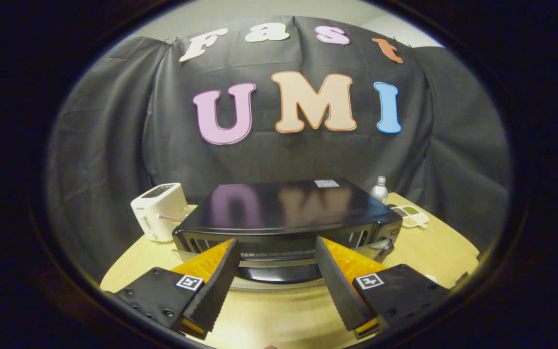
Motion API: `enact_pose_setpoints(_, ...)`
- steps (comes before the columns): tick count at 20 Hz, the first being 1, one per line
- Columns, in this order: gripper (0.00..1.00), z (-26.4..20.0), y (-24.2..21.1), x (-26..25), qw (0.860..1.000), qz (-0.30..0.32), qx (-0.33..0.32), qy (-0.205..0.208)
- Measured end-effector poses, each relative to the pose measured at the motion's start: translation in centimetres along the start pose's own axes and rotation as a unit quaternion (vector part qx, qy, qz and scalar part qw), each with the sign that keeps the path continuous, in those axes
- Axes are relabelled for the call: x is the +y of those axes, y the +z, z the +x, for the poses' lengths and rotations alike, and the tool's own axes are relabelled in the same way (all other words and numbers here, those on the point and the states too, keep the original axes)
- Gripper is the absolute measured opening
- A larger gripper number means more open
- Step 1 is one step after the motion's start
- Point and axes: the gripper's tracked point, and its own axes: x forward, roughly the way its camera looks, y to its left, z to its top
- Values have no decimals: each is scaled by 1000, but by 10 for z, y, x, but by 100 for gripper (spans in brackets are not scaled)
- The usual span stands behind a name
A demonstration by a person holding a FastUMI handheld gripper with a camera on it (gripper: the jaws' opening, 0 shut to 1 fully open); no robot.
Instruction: Open the toaster oven, put the food inside, and close the toaster oven door.
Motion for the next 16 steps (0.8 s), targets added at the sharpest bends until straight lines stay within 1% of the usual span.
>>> enact_pose_setpoints(4,99,-20,-17,-5,998,27,53,-20)
enact_pose_setpoints(7,99,-34,-35,-7,993,28,108,-30)
enact_pose_setpoints(9,98,-41,-38,-9,991,28,121,-40)
enact_pose_setpoints(11,99,-45,-44,-12,990,44,130,-46)
enact_pose_setpoints(13,99,-48,-53,-12,987,44,145,-49)
enact_pose_setpoints(16,98,-59,-76,-18,979,20,188,-77)
